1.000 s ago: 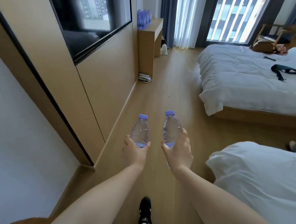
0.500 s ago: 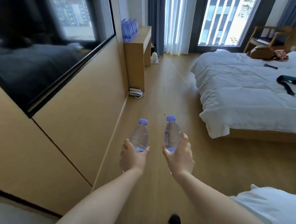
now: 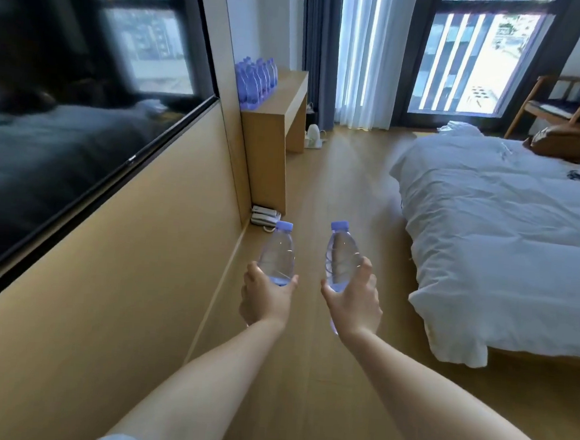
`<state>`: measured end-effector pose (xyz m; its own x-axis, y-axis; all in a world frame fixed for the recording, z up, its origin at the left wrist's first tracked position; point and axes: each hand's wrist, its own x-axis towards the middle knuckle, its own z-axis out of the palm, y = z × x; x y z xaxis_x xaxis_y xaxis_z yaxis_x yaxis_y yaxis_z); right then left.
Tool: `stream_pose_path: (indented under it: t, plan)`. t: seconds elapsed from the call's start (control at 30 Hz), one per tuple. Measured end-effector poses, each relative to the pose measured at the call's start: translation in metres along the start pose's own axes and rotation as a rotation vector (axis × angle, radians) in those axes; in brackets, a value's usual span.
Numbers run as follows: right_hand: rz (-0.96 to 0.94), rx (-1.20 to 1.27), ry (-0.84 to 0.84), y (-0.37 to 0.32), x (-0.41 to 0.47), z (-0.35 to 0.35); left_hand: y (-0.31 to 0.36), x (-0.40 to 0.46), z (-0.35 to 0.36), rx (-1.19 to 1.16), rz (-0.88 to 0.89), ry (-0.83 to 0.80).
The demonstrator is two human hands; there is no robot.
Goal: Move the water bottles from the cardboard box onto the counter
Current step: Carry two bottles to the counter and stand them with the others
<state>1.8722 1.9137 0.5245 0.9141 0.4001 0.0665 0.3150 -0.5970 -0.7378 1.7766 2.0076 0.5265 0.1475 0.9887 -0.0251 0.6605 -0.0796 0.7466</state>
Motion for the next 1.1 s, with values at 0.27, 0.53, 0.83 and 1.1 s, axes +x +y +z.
stream_pose_path:
  t: [0.27, 0.53, 0.83, 1.1]
  plan:
    - [-0.011, -0.004, 0.025, -0.029, 0.187, 0.067, 0.083, 0.16, 0.1, -0.023, 0.038, 0.009]
    - [0.034, 0.038, 0.097, -0.086, 0.385, 0.122, 0.188, 0.348, 0.177, -0.1, 0.059, -0.099]
    - [0.068, 0.035, 0.072, -0.099, 0.58, 0.176, 0.271, 0.494, 0.286, -0.135, 0.01, -0.09]
    - [0.02, 0.049, 0.043, -0.115, 0.806, 0.2, 0.384, 0.63, 0.398, -0.13, 0.025, -0.082]
